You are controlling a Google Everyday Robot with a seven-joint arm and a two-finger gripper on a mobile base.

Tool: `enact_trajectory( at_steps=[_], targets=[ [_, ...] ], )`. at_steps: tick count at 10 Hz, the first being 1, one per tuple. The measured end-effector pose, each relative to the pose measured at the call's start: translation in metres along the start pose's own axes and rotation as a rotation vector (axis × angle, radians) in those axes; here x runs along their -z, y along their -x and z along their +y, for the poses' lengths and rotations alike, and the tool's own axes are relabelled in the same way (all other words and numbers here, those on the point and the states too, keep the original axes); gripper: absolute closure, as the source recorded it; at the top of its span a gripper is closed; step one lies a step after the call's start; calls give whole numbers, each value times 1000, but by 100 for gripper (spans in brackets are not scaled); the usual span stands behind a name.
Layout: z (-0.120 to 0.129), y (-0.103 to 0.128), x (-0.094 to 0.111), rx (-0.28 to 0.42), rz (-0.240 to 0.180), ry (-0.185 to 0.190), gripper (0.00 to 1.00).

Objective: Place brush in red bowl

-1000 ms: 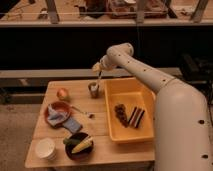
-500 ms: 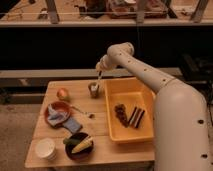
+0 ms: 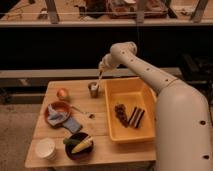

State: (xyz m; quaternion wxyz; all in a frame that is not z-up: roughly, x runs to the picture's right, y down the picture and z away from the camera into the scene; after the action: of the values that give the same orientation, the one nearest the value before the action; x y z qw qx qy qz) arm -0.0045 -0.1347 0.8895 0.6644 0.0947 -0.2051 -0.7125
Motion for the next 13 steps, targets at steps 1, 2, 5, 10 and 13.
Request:
enact_trajectory(
  at_steps=[1,2,5,10,13],
  targets=[
    [-1,1,0,2,-3,0,86],
    [-1,1,0,3,-6,3,86],
    [-4,-4,10,-46,-35,16,86],
    [-27,-38,76,-155,-75,-46,86],
    [-37,-40,94,-196,-108,-86,86]
  ],
)
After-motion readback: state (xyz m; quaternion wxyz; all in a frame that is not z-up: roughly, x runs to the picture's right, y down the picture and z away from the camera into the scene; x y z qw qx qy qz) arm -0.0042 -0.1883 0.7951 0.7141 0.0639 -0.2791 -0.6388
